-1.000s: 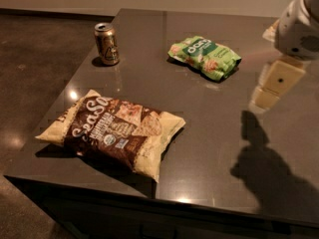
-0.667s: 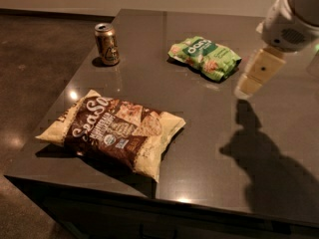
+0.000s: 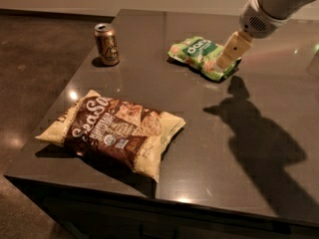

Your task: Pick green rice chip bag

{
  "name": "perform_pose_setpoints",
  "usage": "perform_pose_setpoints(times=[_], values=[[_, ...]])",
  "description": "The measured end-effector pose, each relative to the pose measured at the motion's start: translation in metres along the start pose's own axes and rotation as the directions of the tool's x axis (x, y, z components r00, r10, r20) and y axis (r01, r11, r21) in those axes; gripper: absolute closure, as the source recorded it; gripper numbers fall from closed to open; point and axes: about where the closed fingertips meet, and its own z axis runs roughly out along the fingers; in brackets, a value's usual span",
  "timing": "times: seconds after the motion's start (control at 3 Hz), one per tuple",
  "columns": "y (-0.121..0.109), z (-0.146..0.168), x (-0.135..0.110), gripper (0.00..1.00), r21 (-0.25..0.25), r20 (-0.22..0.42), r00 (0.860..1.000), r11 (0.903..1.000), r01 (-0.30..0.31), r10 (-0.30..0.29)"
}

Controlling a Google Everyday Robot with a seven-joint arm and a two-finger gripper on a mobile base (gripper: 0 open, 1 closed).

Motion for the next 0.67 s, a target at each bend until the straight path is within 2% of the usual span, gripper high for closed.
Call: perform_pose_setpoints(times=[0.33, 0.67], values=[[-0.023, 0.022, -0.008, 0.00, 0.047, -0.016, 0.997, 0.9965, -0.069, 0.070], [-0.043, 0.048, -0.012, 0.00, 0.074, -0.055, 0.989, 0.9884, -0.133, 0.137]])
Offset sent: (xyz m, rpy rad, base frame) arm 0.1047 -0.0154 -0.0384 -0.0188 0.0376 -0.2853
